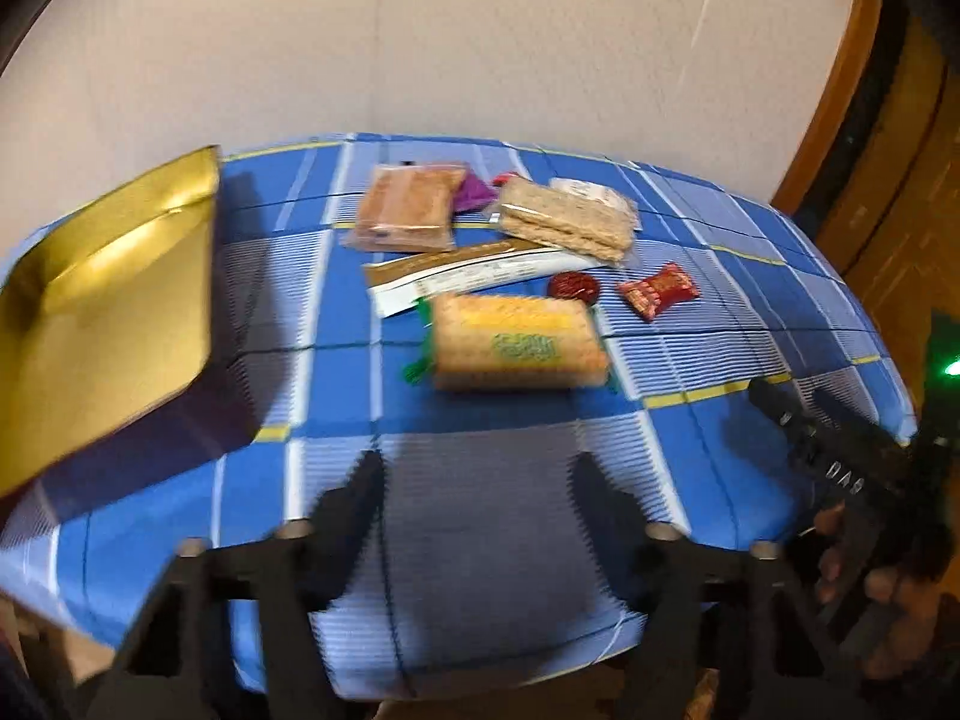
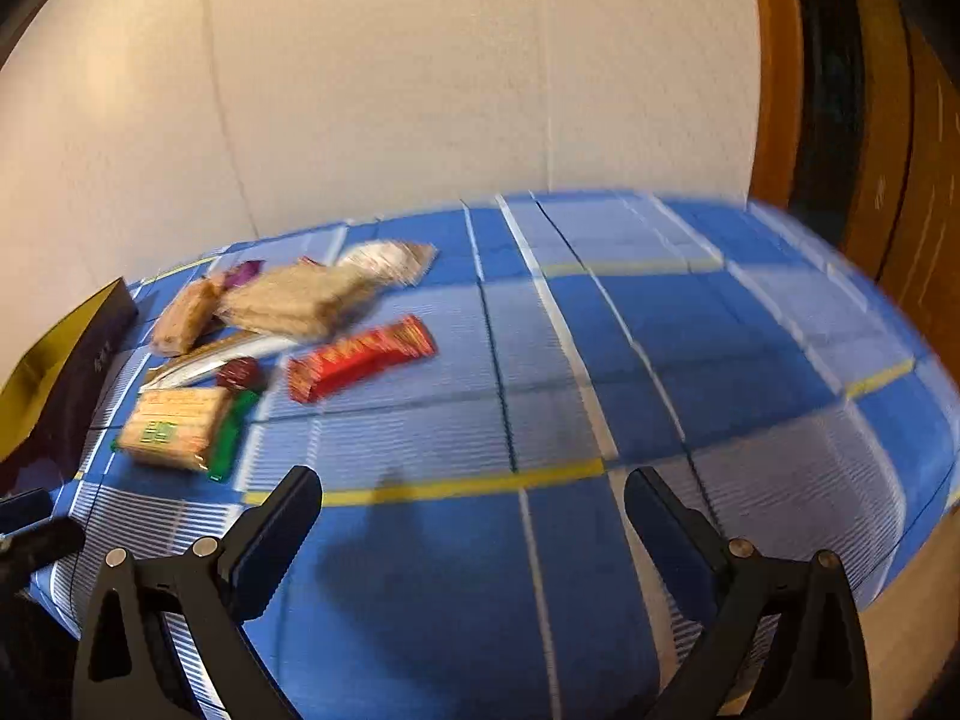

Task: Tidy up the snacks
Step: 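Move the left tool toward the green-labelled cracker pack, then close the left gripper on the green-labelled cracker pack and lift it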

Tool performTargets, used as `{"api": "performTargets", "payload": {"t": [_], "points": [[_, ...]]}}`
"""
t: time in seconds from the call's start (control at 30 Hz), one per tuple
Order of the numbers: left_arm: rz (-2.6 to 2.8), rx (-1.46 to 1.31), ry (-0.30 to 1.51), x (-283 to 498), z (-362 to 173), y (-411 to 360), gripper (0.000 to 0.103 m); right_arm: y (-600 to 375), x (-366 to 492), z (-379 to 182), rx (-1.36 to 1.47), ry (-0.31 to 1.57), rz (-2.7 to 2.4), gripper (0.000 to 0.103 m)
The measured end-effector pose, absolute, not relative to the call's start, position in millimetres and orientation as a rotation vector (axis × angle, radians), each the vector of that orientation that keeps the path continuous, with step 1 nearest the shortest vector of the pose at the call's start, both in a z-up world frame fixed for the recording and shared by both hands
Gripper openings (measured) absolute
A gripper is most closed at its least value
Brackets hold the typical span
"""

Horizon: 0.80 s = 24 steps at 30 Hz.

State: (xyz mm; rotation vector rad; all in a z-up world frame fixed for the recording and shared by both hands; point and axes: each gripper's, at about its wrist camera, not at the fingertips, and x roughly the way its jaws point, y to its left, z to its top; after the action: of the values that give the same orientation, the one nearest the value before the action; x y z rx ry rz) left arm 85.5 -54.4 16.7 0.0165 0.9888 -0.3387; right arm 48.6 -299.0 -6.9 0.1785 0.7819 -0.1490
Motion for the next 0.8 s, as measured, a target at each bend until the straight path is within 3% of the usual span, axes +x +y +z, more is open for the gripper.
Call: {"api": "performTargets", "payload": {"t": [0.07,0.17,0.3,0.4,0.43,0.67,0.8], "points": [[-0.360,0.050,0.981,94.8,21.8,-61.0,0.041,-307.3,51.0,-14.0,0.235,0.815,-0.145,0.103],[-0.473,0.274,0.929,104.1,26.0,-84.4,0.041,-310.9,51.2,-15.7,0.255,0.811,-0.143,0.103],[-0.585,0.510,0.991,121.1,14.1,-104.2,0.043,-313.5,50.0,-16.6,0.277,0.802,-0.131,0.103],[-0.640,0.600,1.013,131.8,7.6,-111.8,0.054,-314.4,51.4,-16.5,0.282,0.795,-0.126,0.103],[-0.649,0.629,1.000,133.4,7.2,-114.7,0.063,-314.5,52.0,-16.5,0.284,0.794,-0.126,0.103],[-0.719,0.842,0.975,146.8,-0.2,-131.4,0.076,-317.0,55.0,-16.3,0.300,0.790,-0.116,0.103],[-0.758,0.848,0.985,154.8,0.4,-135.7,0.072,-316.9,55.9,-16.1,0.300,0.791,-0.117,0.103]]}}
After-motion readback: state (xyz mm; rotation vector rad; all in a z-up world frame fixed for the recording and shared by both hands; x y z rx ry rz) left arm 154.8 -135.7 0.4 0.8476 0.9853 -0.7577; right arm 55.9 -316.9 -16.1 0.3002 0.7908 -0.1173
